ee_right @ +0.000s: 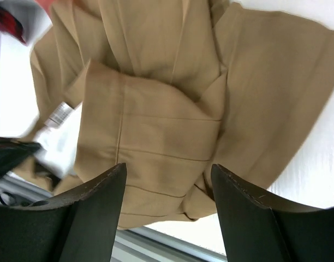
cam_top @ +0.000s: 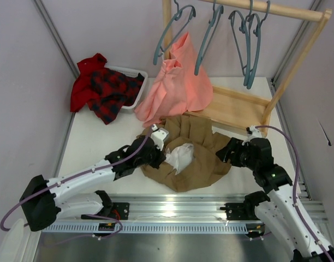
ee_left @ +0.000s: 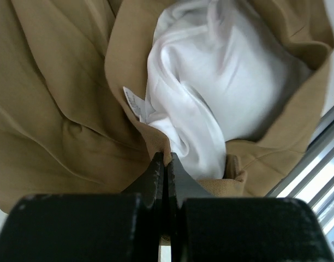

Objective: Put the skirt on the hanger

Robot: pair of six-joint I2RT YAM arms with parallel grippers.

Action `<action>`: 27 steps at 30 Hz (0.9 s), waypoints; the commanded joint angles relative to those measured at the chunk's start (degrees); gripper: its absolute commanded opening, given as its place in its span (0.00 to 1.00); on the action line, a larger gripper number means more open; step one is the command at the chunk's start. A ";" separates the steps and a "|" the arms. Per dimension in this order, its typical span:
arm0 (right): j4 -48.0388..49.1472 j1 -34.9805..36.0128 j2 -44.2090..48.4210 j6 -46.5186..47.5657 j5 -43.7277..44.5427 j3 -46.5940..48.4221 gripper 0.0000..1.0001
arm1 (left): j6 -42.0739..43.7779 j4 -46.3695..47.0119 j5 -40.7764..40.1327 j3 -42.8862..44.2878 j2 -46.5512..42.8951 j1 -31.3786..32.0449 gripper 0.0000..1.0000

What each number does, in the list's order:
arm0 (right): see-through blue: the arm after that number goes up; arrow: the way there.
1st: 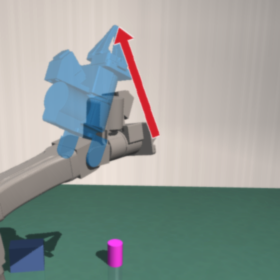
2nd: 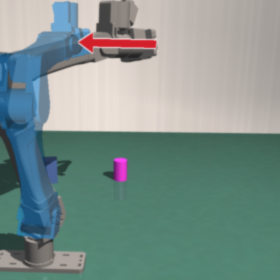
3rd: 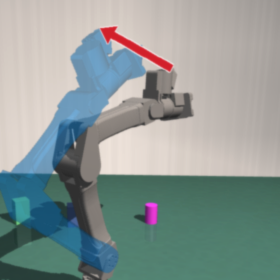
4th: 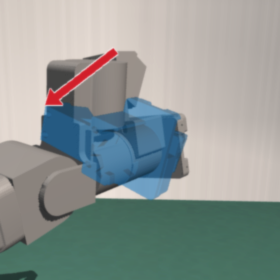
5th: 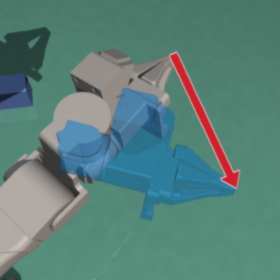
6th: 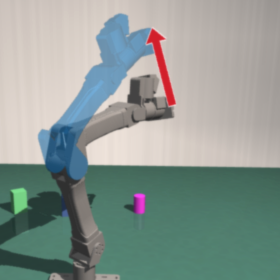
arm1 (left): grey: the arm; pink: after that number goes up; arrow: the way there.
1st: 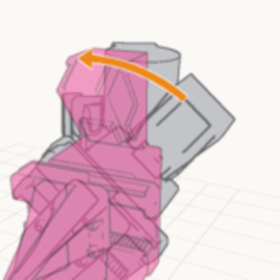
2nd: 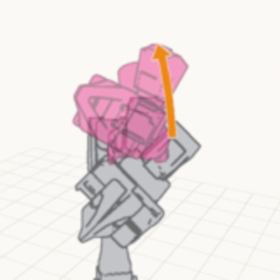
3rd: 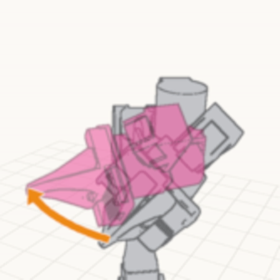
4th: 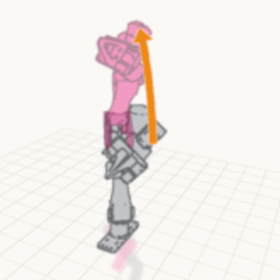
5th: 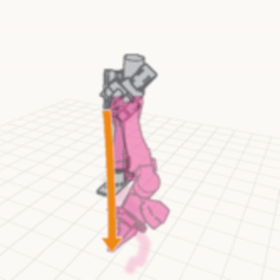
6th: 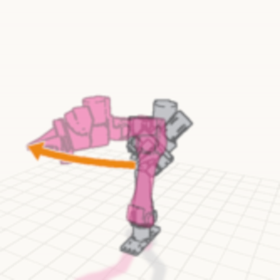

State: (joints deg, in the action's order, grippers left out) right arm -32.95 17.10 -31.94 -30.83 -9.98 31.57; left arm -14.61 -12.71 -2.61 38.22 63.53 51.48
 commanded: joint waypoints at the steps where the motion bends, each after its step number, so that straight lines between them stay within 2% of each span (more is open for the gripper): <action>1: 5.43 2.22 -5.74 3.05 -2.33 2.27 0.69 | -2.18 4.09 -1.69 0.63 -4.11 0.20 0.01; 4: 9.12 7.40 -9.61 5.16 -1.54 4.01 0.69 | -2.35 3.92 -2.48 2.12 -5.25 0.28 0.01; 8: 10.97 15.49 -17.25 7.36 1.88 11.29 0.71 | -1.83 3.13 -2.40 5.11 -7.01 0.28 0.02; 11: 10.54 20.24 -22.35 7.54 8.99 15.17 0.73 | -0.95 2.95 -2.40 4.94 -8.24 0.28 0.02; 12: 8.36 21.21 -23.59 5.62 14.06 18.32 0.74 | -0.95 2.61 -3.18 4.85 -8.42 0.28 0.02; 15: 3.61 21.31 -27.63 1.22 19.81 24.30 0.75 | -1.47 0.85 -3.80 4.15 -9.47 0.20 0.02; 19: 4.56 22.27 -30.27 2.61 21.31 23.89 0.73 | -2.88 0.76 -5.82 1.34 -12.28 0.28 0.02; 21: 1.68 22.53 -31.77 2.18 23.06 23.97 0.70 | -3.14 0.15 -6.87 0.72 -13.60 0.28 0.02; 27: 4.11 24.82 -33.80 2.18 21.94 17.48 0.64 | -4.81 -0.82 -9.34 -1.12 -16.06 0.20 0.03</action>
State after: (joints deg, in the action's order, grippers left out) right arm -29.41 40.64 -65.63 -28.03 10.81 51.40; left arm -17.52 -14.55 -9.45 37.82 49.12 51.53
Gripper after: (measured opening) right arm 0.658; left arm 0.030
